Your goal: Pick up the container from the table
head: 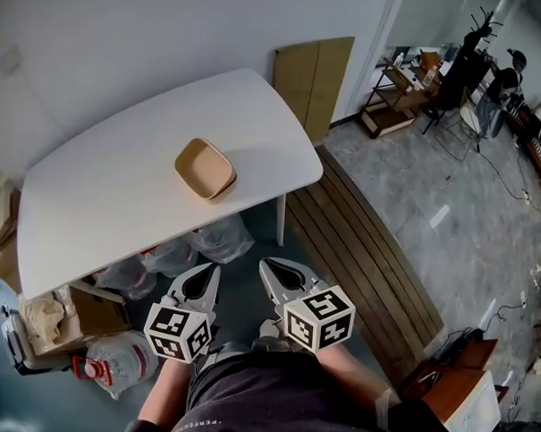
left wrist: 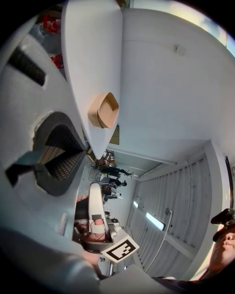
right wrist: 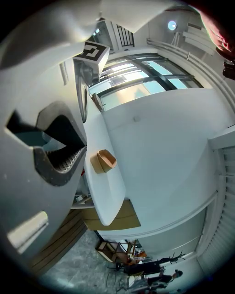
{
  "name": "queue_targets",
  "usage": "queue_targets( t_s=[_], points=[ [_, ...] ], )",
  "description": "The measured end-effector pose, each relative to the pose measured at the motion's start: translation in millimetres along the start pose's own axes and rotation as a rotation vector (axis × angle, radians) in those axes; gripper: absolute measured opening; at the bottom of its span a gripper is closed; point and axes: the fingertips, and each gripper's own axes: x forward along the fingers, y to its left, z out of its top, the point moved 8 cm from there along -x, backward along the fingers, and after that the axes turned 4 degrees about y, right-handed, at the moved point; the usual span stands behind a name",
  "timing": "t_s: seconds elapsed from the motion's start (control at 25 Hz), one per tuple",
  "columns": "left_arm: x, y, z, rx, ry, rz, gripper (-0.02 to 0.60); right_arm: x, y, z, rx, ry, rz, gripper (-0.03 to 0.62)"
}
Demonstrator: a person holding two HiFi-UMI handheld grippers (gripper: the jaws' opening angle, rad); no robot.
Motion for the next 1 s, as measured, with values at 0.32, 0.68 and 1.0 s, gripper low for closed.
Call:
queue_targets(
  t_s=[0.32, 0.68, 1.0],
  points=[
    [19, 17, 4, -0.027, 0.019, 0.059, -0.006, 26, -15, 12, -0.026, 0.021, 0.03, 0.0],
    [42, 59, 20, -0.062, 0.02, 0.084, -0.006, 71, -25, 32, -0.041, 0.053, 0.037, 0.0],
    [75, 108, 48, -0.102, 0.031, 0.097, 0.035, 116, -44, 67, -0.058, 0.064, 0.005, 0.0]
  ],
)
